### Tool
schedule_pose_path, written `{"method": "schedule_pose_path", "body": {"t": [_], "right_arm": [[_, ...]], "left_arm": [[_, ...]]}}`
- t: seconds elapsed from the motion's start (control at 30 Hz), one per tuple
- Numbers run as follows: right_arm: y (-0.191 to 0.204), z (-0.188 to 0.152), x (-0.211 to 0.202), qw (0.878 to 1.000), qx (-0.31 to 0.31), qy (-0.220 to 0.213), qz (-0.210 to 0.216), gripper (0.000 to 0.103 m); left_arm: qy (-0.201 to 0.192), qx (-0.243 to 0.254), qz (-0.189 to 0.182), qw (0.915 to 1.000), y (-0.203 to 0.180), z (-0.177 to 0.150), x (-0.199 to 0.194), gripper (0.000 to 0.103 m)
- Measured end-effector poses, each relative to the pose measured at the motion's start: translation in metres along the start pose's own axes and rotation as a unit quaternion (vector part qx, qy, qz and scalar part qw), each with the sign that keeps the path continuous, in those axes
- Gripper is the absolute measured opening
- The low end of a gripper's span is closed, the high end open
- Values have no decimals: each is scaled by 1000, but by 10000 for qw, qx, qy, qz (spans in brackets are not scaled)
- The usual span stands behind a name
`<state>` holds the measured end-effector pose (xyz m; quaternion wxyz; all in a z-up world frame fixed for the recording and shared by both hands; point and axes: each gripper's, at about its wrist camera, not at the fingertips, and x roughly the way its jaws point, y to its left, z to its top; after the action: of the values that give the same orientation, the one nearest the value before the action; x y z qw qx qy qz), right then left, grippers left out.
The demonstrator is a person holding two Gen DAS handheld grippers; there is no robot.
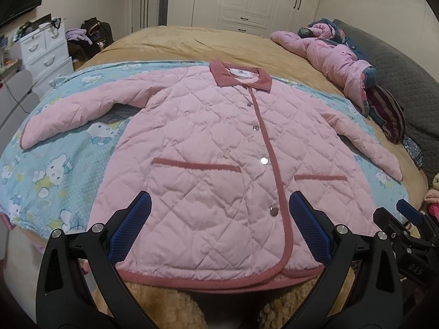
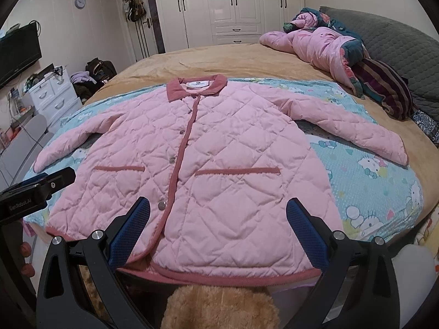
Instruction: Fold large clothes
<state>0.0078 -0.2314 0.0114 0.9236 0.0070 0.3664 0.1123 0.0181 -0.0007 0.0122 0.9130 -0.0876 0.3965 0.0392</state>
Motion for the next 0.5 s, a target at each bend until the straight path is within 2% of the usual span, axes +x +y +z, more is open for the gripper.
{"method": "schedule_pose_path", "body": {"t": [0.5], "right_arm": [[-28,53,26,9995,212,-173,-153,99]], "left_arm": [[-42,92,50,9999,-16,56,33,94]]}}
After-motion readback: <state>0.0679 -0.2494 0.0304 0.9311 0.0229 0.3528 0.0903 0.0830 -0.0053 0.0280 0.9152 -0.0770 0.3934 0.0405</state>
